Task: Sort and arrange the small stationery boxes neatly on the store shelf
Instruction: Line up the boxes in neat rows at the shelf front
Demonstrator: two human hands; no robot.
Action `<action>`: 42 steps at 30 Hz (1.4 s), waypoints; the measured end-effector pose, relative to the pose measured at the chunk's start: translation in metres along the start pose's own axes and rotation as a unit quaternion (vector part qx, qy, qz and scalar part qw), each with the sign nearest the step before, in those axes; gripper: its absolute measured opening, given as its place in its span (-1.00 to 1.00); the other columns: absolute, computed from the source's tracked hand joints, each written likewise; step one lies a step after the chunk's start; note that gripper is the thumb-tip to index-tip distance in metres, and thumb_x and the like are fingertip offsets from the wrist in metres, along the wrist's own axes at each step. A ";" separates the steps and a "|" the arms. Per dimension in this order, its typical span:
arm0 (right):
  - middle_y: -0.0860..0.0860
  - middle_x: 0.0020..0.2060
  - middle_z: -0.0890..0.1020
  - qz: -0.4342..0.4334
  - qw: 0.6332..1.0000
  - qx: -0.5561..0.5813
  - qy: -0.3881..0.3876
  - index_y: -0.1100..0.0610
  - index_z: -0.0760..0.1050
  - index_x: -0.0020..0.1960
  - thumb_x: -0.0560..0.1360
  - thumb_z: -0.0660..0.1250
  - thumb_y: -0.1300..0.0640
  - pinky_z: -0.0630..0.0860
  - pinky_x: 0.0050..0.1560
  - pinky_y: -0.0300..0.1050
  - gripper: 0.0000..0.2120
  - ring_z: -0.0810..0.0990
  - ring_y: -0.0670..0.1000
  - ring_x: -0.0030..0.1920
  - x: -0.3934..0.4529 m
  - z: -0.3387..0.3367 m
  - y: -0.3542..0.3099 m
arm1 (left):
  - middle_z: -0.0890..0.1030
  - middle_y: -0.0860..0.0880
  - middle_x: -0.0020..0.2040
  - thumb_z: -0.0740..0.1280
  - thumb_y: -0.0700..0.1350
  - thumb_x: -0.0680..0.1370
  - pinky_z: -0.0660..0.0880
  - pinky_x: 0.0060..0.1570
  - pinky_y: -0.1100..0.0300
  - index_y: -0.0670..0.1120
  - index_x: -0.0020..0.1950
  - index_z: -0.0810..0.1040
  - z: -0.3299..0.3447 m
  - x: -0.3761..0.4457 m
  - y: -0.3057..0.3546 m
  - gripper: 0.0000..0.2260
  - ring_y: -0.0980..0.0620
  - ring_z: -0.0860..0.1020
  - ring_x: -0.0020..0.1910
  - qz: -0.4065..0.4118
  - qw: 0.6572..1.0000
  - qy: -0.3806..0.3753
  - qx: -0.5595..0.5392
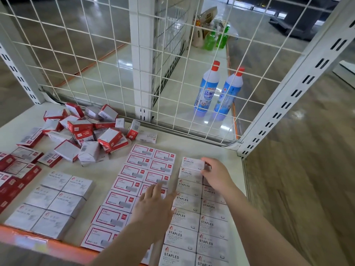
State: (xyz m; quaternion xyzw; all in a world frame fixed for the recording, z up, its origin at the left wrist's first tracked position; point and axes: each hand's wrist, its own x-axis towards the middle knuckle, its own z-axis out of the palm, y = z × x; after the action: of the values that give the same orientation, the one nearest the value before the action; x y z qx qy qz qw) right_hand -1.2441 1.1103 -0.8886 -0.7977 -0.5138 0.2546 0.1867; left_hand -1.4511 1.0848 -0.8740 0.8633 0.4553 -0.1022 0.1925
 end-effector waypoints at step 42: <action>0.05 0.30 0.44 -0.017 0.997 0.009 0.080 0.09 0.28 0.41 0.55 0.25 0.11 0.36 0.23 -0.12 -0.55 0.44 0.02 0.27 0.073 0.081 -0.114 | 0.50 0.06 0.13 0.22 -0.12 0.57 0.50 -0.02 0.23 0.01 0.23 0.47 -0.031 0.036 -0.114 -0.76 0.09 0.50 0.06 -0.065 0.994 0.032 -0.086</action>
State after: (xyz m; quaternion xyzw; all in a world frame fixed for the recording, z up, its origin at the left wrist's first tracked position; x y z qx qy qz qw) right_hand -1.3498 1.2253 -0.9050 -0.8052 -0.5082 0.1916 0.2381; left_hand -1.5248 1.1836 -0.8857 0.8152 0.5230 -0.0476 0.2442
